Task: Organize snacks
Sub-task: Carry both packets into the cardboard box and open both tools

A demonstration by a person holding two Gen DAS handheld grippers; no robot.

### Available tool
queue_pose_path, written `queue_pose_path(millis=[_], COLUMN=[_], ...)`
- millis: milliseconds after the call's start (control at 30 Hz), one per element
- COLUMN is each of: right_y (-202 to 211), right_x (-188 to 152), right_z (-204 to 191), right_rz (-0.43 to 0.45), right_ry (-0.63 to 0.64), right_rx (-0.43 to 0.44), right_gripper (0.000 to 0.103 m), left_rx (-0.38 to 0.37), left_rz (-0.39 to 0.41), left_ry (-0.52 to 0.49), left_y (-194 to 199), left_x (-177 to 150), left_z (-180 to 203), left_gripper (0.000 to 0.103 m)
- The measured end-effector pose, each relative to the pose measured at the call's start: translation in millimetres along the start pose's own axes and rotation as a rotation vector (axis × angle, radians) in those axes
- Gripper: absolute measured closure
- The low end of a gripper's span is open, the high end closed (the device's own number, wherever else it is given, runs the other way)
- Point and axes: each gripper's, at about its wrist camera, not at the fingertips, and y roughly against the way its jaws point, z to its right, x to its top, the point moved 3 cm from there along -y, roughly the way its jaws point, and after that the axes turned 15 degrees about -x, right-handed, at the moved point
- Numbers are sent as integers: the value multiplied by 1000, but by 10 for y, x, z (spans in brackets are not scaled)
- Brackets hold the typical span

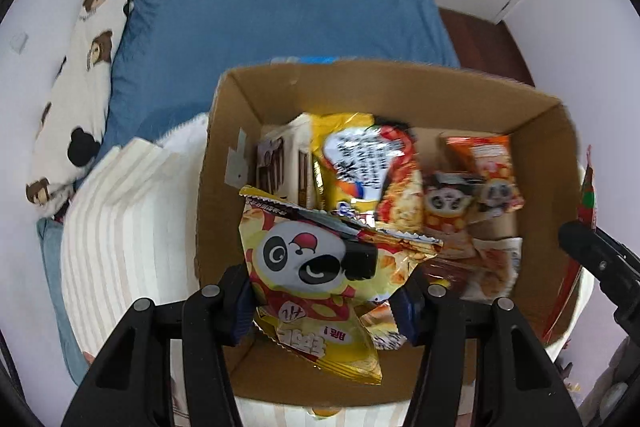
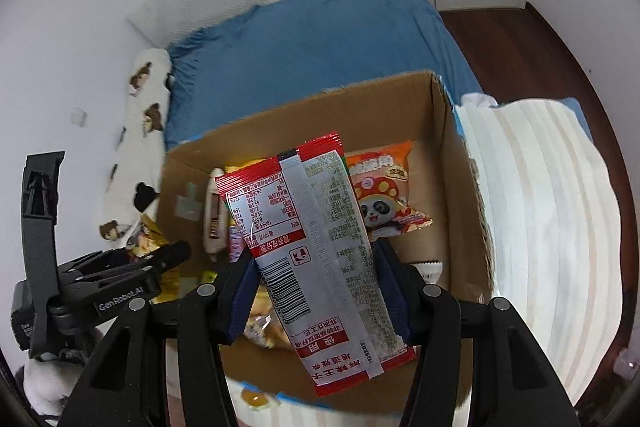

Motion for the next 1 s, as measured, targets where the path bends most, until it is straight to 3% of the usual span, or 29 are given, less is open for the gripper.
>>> queue_pose_path(millis=[267, 300, 333, 367, 433, 467, 533, 1000], right_y=[-581, -650, -695, -729, -727, -719, -676, -415], right_x=[26, 20, 24, 10, -25, -28, -37, -288], right_z=[40, 43, 38, 24, -17, -34, -77, -108], right_rz=[-124, -145, -155, -159, -144, -135, -130, -56], right_ry=[10, 11, 14, 30, 58, 72, 95, 144], right_rx=[-61, -68, -75, -90, -121, -136, -150, -152], right_gripper=[44, 41, 25, 16, 5, 5, 5, 3], left_rx=[-19, -29, -48, -54, -53, -53, -55, -53], left_rz=[-95, -106, -116, -115, -100, -98, -95, 41], left_ry=[44, 62, 87, 94, 90, 90, 91, 35], left_y=[-375, -407, -441, -455, -445, -437, -428, -39], left_x=[-8, -13, -21, -22, -29, -35, -51, -332], left_z=[-217, -245, -281, -299, -314, -316, -312, -64], left_gripper=[50, 49, 49, 48, 37, 22, 8, 8])
